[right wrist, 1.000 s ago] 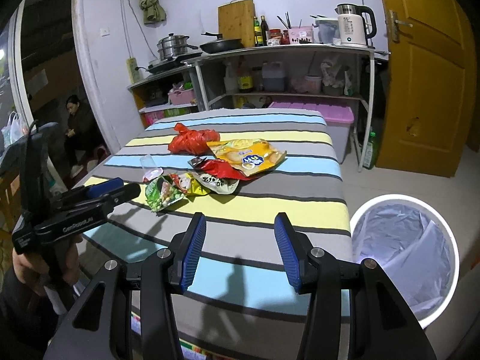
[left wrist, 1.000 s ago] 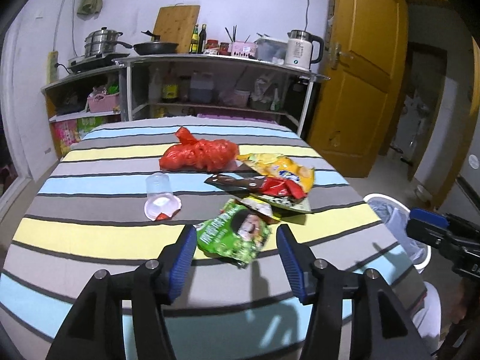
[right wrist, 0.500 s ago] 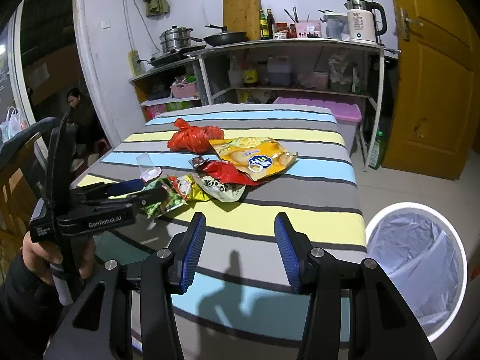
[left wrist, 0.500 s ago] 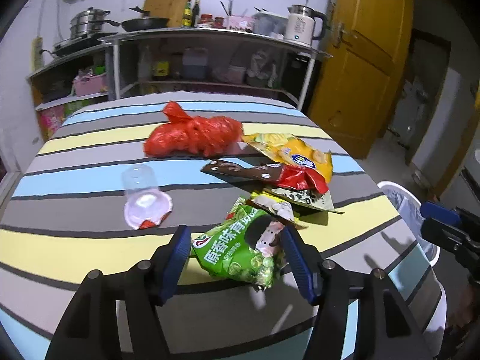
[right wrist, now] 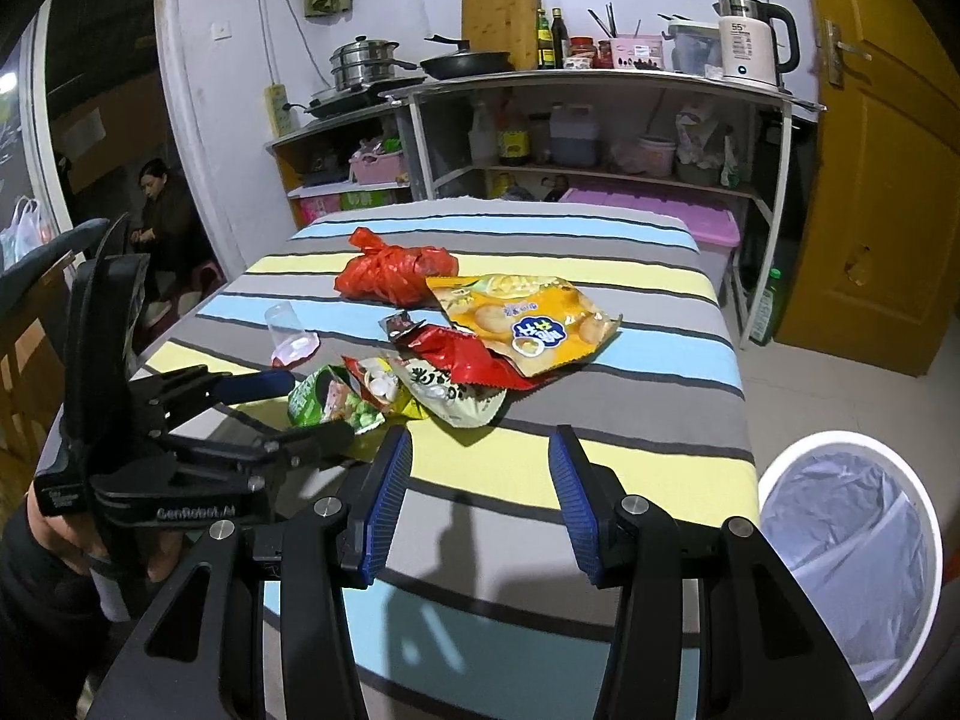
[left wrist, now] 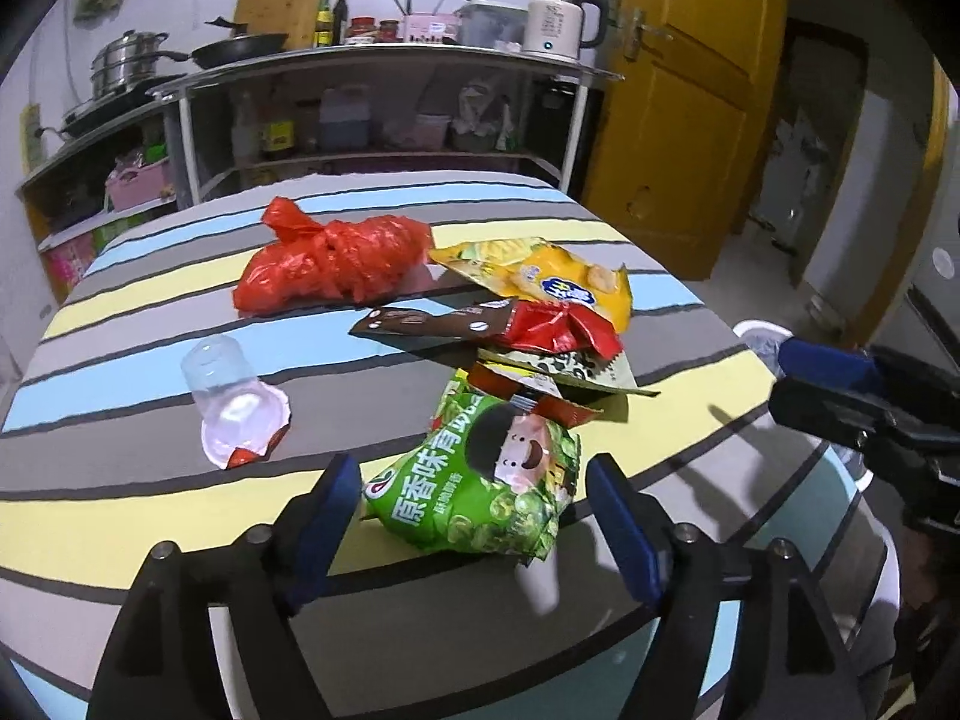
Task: Collect trash
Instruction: 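Grasp the green chip bag with the left tool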
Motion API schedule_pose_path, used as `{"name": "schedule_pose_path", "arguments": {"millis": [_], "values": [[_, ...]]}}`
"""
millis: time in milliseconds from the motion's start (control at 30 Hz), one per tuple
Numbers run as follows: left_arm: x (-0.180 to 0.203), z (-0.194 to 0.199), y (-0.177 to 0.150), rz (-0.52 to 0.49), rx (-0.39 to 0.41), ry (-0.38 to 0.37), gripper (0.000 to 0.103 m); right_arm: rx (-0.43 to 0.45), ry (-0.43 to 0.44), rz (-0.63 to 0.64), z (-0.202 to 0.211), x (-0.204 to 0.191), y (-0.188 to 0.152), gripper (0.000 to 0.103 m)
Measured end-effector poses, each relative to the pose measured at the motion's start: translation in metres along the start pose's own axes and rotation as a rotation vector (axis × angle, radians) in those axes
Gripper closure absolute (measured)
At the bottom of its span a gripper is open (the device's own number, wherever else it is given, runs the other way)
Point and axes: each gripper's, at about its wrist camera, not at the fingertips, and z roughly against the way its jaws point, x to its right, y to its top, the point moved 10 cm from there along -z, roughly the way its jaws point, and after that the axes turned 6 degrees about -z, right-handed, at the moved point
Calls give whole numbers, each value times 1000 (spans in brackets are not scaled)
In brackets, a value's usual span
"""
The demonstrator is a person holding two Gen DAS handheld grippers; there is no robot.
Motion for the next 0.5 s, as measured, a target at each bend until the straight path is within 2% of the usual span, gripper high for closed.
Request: {"name": "schedule_pose_path", "arguments": {"millis": [200,267,333,433,500], "values": [[1,-5,-1,-31,-23,43,27,-12,-6,-8,-5,4,0,55],[0,-5,-1,-39,-26,68,34,-15,-5,-9,-7,5,-1,55],[-1,-3,-1,-35,-18,67,52,-17,-4,-6,-8,5,-2,55],[-5,1,-2,-19,-7,71,66,-23,-6,11,-11,4,-1,55],[-9,5,-3,0,1,69,71,-28,-5,26,-15,2,-1,55]]}}
